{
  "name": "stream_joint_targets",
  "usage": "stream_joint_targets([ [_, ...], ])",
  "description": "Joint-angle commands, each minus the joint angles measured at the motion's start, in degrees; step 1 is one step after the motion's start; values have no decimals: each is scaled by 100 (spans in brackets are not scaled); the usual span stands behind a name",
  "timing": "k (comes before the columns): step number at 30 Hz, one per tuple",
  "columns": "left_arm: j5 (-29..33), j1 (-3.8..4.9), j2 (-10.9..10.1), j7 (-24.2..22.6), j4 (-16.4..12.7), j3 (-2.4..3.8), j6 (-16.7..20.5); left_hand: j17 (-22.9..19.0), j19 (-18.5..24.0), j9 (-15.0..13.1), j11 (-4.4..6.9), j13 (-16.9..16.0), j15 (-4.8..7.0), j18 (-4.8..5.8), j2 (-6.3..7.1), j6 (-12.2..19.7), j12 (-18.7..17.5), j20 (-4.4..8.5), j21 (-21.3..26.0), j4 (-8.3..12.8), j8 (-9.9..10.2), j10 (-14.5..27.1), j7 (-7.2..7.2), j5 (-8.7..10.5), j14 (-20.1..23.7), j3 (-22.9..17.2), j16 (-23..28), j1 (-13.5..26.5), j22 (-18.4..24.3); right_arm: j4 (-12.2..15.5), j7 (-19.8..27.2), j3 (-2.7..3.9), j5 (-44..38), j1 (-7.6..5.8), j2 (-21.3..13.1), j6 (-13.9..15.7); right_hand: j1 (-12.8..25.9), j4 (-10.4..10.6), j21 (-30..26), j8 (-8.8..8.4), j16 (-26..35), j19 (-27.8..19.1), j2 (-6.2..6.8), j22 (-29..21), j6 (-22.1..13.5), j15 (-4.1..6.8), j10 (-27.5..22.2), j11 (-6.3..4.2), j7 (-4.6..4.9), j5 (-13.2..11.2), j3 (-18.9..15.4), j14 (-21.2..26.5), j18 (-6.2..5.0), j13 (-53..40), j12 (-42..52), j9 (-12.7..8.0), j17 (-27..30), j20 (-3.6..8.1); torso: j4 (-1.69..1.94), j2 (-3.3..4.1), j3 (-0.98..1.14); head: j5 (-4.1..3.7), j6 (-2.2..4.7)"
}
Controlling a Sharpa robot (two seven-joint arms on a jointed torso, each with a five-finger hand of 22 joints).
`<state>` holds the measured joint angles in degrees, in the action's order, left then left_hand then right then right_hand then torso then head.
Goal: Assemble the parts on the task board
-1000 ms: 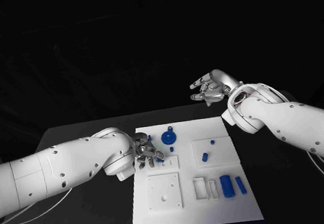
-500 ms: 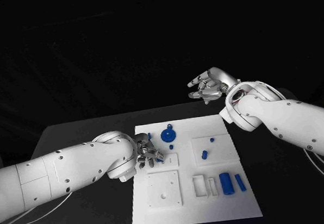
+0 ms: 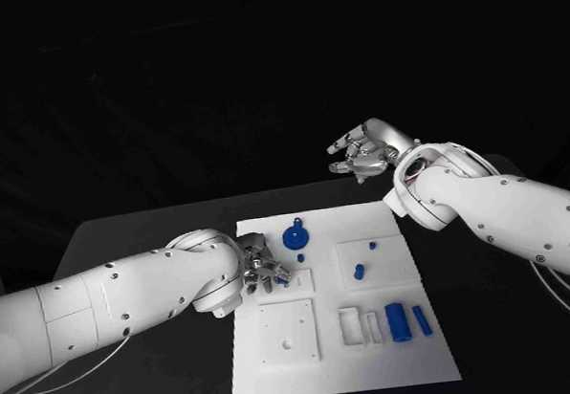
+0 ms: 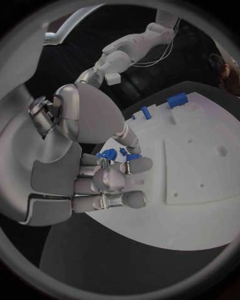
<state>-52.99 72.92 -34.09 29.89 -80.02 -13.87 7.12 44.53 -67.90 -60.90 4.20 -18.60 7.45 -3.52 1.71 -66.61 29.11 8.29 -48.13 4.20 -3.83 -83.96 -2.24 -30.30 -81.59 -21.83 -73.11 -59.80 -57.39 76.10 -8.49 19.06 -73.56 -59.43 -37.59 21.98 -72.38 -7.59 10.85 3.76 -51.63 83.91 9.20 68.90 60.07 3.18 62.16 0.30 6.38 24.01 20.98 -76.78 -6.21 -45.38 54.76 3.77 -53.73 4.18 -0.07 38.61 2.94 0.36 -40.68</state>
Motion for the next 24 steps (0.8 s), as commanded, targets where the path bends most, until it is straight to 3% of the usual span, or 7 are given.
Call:
stream_joint_targets([
  [1,-67,-3,18,41,3,3,-135,-5,-21,-9,24,5,-1,11,-7,-352,-35,-1,38,541,-17,-213,304,-23,-13,-564,34,-72,-5,-1,17,3,-32,-1,9,-87,72,12,-19,-18,23,158,5,9,28,25,-29,-11,-3,-6,31,8,-62,5,33,-5,9,32,0,-1,2,-4,-9],
  [24,-57,-13,12,115,-26,3,-299,-23,-58,23,20,-2,-4,28,-15,-348,-63,2,170,566,-15,-212,297,-28,-6,-575,53,-79,-157,-41,-12,3,-137,0,65,-169,140,-25,-42,-21,22,160,28,76,54,34,-31,-20,-5,318,184,15,-57,20,18,-6,13,43,4,3,-1,-16,-14],
])
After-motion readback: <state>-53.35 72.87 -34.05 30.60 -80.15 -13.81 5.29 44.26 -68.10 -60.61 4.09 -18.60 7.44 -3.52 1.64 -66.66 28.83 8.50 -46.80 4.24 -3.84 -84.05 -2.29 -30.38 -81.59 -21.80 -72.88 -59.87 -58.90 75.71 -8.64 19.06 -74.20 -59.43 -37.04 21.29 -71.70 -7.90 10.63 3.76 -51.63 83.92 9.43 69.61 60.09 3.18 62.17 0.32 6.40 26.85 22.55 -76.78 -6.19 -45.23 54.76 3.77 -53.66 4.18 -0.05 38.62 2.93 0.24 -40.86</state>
